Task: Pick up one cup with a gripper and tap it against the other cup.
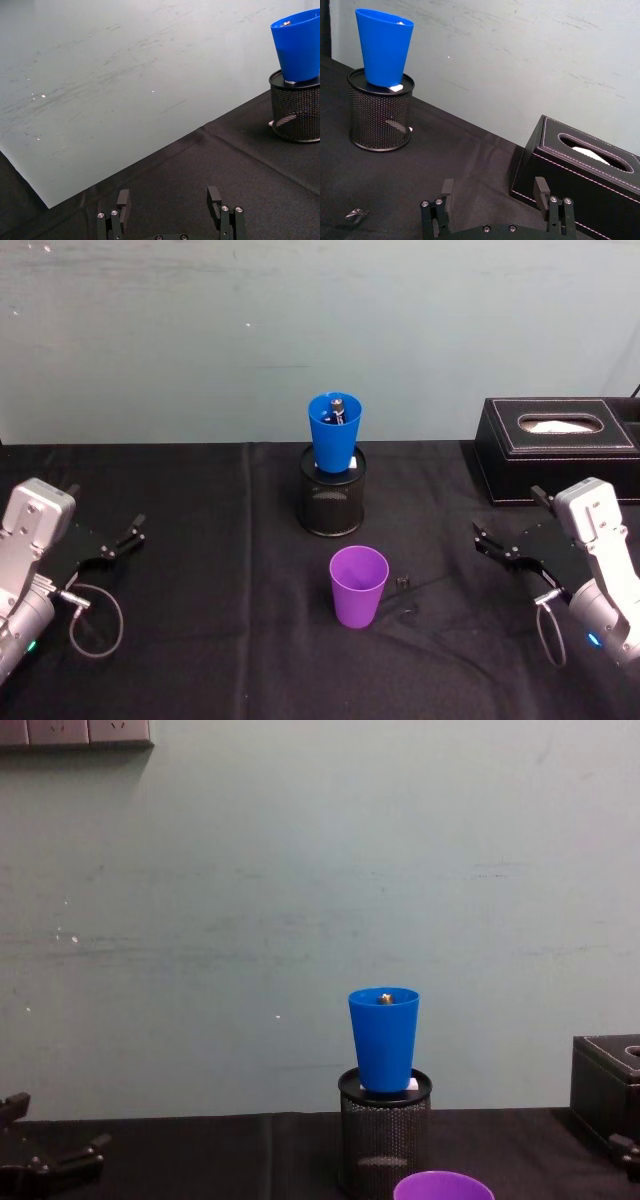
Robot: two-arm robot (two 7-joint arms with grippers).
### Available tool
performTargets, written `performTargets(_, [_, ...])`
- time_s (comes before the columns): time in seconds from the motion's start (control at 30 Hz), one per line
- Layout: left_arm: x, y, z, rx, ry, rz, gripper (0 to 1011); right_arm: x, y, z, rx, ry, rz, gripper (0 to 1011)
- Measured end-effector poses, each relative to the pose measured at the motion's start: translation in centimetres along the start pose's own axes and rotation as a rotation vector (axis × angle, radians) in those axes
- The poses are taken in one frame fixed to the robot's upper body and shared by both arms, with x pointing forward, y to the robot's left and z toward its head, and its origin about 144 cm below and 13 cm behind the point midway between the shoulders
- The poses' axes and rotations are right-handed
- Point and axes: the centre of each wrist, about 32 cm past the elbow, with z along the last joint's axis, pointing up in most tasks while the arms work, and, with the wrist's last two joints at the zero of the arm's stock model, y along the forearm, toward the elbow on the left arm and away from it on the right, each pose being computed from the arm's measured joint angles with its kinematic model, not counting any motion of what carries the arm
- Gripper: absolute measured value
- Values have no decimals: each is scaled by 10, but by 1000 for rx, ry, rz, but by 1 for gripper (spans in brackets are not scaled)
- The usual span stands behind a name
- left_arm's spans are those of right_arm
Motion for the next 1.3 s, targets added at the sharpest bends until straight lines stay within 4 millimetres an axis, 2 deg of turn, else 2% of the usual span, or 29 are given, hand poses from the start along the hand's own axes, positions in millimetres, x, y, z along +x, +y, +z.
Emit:
performTargets(1.03, [0, 0, 0, 0, 0, 0, 1000, 0, 0, 0, 8, -2, 0, 1003])
performTargets(1.3, [0, 0, 0, 0, 0, 0, 1000, 1, -13, 10, 87, -11, 31, 1002])
